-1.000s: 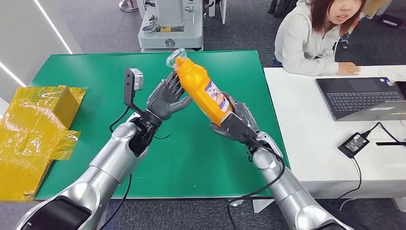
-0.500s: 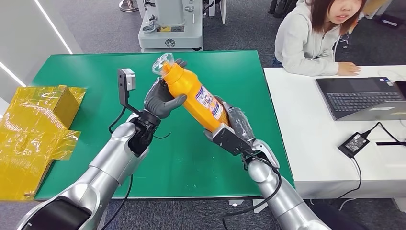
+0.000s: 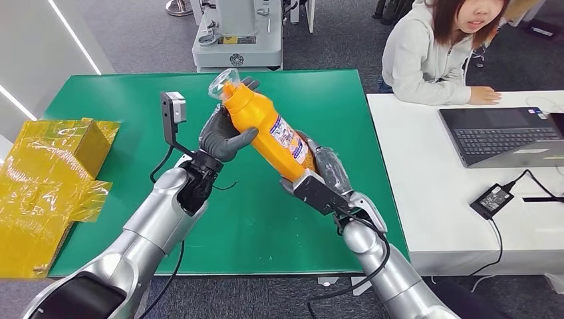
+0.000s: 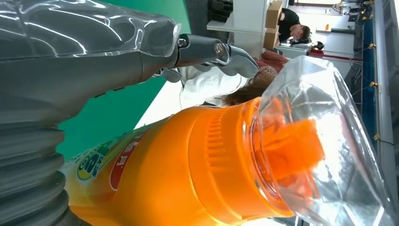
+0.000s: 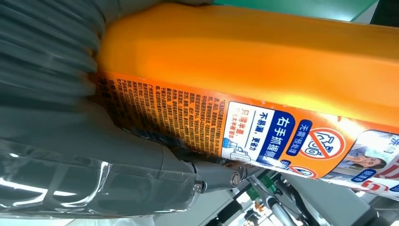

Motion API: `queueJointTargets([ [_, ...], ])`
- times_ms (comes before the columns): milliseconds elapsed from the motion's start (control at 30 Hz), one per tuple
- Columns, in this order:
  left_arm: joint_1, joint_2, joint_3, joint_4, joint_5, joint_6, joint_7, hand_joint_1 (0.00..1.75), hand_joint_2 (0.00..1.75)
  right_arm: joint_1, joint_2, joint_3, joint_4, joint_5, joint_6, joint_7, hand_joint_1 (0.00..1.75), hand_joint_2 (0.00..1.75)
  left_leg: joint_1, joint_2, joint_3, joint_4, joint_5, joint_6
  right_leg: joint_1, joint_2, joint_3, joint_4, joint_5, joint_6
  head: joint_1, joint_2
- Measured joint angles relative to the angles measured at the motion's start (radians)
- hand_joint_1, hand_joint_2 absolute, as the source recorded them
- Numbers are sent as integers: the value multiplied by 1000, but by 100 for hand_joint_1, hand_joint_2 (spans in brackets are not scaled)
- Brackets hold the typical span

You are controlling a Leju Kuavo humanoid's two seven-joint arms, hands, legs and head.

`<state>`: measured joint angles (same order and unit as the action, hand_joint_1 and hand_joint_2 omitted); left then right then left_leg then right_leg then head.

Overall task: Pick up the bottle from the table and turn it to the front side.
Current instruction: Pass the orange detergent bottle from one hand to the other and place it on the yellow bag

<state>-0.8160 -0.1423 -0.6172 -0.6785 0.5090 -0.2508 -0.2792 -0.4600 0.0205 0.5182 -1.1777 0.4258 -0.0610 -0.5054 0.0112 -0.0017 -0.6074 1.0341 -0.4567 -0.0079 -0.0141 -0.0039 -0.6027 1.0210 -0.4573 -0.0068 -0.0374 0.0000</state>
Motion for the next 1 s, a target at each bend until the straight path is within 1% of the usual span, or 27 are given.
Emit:
queueJointTargets([
  [167, 3, 3, 0, -2, 4, -2, 14, 0, 175, -11, 0, 14, 22, -9, -3, 14, 175, 175, 0, 0, 0, 0, 0, 0, 0, 0, 0, 0, 0, 0, 0, 0],
  [400, 9, 8, 0, -5, 14, -11, 38, 0, 175, -52, 2, 23, 113, -13, -18, 3, 175, 175, 0, 0, 0, 0, 0, 0, 0, 0, 0, 0, 0, 0, 0, 0],
  [600, 10, 18, 0, -4, 98, -76, 95, 0, 175, -93, 10, 23, 164, 14, -22, 2, 175, 175, 0, 0, 0, 0, 0, 0, 0, 0, 0, 0, 0, 0, 0, 0],
  [767, 9, 17, 0, -2, 112, -57, 85, 0, 175, -113, 23, 21, 188, 16, -20, -1, 175, 175, 0, 0, 0, 0, 0, 0, 0, 0, 0, 0, 0, 0, 0, 0],
  [900, 9, 15, 0, -2, 122, -55, 84, 175, 175, -116, 31, 16, 196, 15, -24, -7, 175, 175, 0, 0, 0, 0, 0, 0, 0, 0, 0, 0, 0, 0, 0, 0],
  [1000, 10, 7, -1, -2, 124, -49, 72, 175, 175, -116, 35, 4, 196, 10, -28, -16, 175, 175, 0, 0, 0, 0, 0, 0, 0, 0, 0, 0, 0, 0, 0, 0],
])
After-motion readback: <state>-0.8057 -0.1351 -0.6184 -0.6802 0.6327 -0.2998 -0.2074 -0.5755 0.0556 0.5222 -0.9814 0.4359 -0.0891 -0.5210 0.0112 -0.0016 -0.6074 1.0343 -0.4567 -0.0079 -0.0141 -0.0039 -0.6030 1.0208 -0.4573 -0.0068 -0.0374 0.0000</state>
